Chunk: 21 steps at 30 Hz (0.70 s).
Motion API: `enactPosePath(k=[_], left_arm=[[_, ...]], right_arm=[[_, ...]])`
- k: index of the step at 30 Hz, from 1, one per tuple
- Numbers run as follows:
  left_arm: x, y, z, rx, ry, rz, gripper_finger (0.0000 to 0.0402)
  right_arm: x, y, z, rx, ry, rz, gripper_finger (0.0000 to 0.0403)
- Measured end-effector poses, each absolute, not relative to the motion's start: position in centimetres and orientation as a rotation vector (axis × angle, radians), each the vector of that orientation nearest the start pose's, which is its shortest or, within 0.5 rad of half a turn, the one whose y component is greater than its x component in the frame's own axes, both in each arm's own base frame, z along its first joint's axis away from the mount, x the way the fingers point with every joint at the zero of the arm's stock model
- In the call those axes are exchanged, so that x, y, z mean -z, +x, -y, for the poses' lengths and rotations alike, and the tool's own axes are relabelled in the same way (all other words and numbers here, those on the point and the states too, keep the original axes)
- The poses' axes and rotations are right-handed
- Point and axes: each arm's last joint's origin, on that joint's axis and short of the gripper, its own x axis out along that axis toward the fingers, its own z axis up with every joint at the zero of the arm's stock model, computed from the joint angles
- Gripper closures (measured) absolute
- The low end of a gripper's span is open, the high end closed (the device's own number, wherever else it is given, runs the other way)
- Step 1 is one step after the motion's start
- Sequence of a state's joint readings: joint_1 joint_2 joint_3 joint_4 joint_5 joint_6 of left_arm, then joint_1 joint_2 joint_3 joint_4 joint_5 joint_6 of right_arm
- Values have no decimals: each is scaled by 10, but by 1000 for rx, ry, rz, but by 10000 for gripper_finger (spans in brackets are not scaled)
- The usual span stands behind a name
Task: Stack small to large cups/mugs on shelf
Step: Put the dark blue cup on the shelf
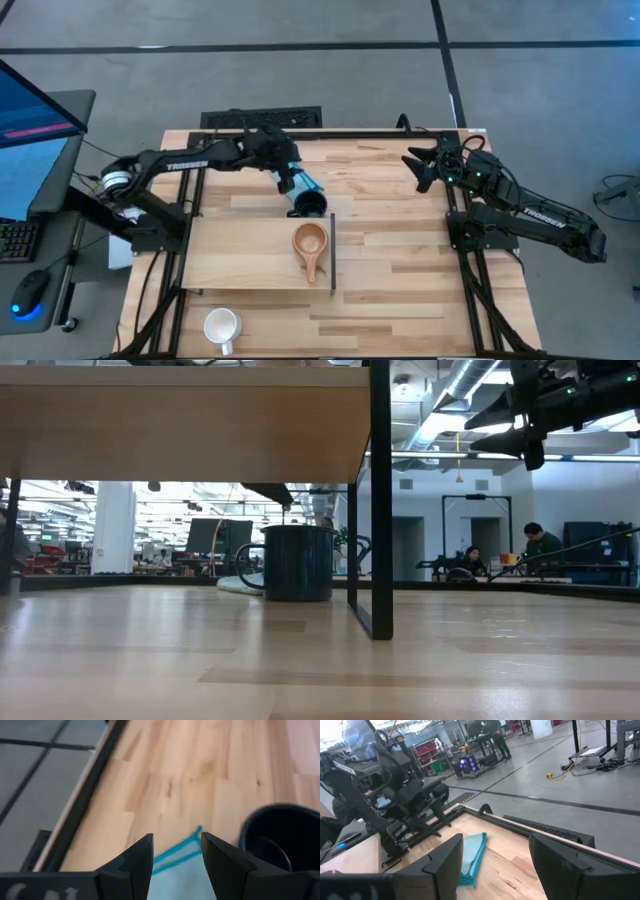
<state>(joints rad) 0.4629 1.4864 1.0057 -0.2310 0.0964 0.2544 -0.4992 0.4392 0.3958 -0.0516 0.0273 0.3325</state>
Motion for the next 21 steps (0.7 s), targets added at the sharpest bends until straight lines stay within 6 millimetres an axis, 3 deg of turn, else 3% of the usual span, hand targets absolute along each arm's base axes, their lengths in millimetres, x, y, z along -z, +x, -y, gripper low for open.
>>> enactPosePath(k=[10,21], left_arm=[[-250,319,-127,-96,155,-887,244],[-238,331,-129,27,205,-1005,244]], right_arm=[[-256,109,60,535,304,-19,154],[-256,109,60,535,270,-28,154]])
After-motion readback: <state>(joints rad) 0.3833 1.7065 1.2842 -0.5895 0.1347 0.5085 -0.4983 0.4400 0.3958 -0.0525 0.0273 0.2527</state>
